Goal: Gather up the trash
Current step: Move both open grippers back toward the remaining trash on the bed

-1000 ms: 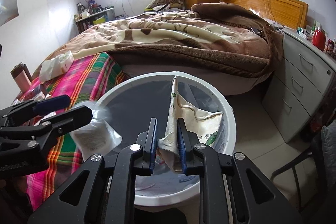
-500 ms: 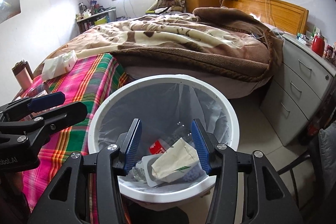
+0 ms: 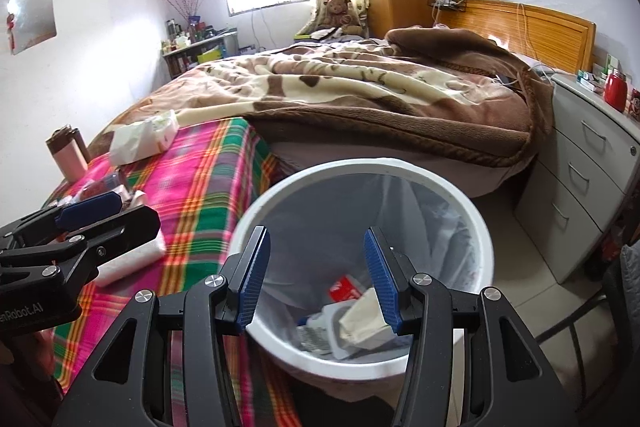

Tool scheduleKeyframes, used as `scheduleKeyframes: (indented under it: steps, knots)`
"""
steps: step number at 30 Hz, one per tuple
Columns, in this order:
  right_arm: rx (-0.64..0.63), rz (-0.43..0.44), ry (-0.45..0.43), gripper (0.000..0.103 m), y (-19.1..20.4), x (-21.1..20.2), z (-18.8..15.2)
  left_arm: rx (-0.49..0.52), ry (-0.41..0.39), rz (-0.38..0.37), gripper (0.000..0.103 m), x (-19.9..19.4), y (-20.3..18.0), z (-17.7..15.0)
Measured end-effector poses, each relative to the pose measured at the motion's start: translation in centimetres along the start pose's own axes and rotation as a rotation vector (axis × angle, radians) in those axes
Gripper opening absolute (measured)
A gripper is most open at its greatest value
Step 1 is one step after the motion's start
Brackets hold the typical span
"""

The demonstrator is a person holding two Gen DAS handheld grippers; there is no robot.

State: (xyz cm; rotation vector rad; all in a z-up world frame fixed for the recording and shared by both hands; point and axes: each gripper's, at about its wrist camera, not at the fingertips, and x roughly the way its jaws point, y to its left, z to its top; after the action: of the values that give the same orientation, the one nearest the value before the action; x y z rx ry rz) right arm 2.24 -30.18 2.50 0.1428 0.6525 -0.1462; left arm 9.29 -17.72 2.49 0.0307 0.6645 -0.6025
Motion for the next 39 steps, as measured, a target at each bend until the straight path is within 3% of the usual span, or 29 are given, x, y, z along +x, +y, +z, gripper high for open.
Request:
scheduleKeyframes:
  steps: [7,13,27,39]
  knots:
    - [0.005,0.043,-0.001,0.051,2.3,0.0,-0.4,-0.042,-0.025,0.041,0.075,-1.8,2.9,-1.1]
    - [-0.018,0.091,0.017,0.054,4.8,0.8,-0.7,-0.085,-0.044,0.120,0.075,-3.4,6.3,-2.1]
    - [-0.009,0.195,0.107,0.058,9.4,3.2,-1.5,-0.199,-0.051,0.257,0.076,-6.0,13.5,-4.3]
    - [-0.001,0.194,0.213,0.058,12.6,5.9,-2.1,-0.267,-0.011,0.326,0.077,-6.2,18.5,-5.5]
